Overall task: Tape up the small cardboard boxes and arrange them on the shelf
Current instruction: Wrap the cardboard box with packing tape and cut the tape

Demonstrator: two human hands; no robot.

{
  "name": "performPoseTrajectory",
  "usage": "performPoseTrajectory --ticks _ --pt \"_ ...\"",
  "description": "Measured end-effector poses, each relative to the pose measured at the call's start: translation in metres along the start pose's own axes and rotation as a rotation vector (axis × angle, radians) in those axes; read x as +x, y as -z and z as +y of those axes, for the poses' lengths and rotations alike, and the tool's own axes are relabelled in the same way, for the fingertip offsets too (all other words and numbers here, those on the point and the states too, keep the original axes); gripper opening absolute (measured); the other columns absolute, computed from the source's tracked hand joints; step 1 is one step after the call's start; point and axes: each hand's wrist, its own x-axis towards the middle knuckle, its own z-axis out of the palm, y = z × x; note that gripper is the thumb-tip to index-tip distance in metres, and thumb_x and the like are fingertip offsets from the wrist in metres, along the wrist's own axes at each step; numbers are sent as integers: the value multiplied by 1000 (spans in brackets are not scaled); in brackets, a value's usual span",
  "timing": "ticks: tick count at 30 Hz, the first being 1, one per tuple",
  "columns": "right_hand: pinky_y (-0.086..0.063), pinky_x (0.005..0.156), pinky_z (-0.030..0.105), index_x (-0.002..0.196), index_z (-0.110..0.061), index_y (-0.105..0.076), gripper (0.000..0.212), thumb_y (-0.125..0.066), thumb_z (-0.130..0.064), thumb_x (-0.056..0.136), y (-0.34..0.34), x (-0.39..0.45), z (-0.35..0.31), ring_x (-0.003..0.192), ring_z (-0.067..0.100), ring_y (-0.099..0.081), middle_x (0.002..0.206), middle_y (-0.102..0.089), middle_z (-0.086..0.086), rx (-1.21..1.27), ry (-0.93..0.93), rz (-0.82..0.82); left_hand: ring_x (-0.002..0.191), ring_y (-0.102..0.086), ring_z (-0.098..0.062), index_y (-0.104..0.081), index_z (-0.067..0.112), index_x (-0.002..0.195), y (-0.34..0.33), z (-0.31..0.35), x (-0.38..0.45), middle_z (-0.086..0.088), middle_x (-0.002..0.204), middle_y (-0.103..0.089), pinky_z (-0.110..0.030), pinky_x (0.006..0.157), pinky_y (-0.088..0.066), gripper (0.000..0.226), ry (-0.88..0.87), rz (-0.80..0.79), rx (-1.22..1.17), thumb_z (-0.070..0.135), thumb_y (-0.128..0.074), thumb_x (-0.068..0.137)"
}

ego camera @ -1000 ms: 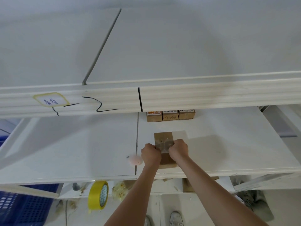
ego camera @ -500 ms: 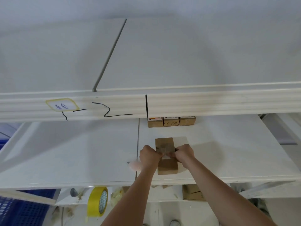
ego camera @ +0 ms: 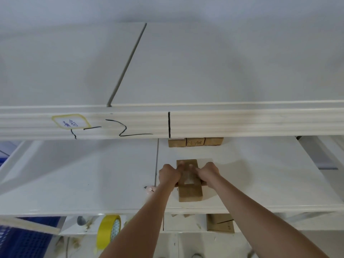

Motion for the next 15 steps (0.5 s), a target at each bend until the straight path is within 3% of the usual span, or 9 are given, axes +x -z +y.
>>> performPoseTrajectory --ticks 2,8,12,15 --pt "-64 67 43 89 -5 -55 49 -80 -47 83 1 0 -4 81 32 -72 93 -69 16 -5 0 8 79 -73 -26 -59 7 100 2 4 0 -11 94 -69 -41 71 -64 39 -6 -4 13 45 -65 95" --pt "-64 68 47 99 0 -60 44 -86 -31 81 6 6 -17 78 34 -74 94 -72 18 -29 -54 -39 78 -73 -25 -55 10 100 1 3 9 -9 93 -68 -39 71 -64 35 -42 33 127 41 -71 93" --pt "-64 63 41 91 -6 -59 32 -83 -26 85 -3 12 -18 74 28 -72 88 -69 12 -116 -30 34 82 -70 -24 -51 13 96 -6 3 11 -6 90 -64 -37 73 -62 30 -84 66 196 38 -68 95" --pt "-57 50 31 81 -11 -52 36 -83 -30 85 -7 11 -18 66 23 -65 80 -64 7 -171 -22 87 79 -66 -20 -57 12 100 -10 2 10 -1 83 -59 -29 68 -56 28 -100 103 237 37 -67 96"
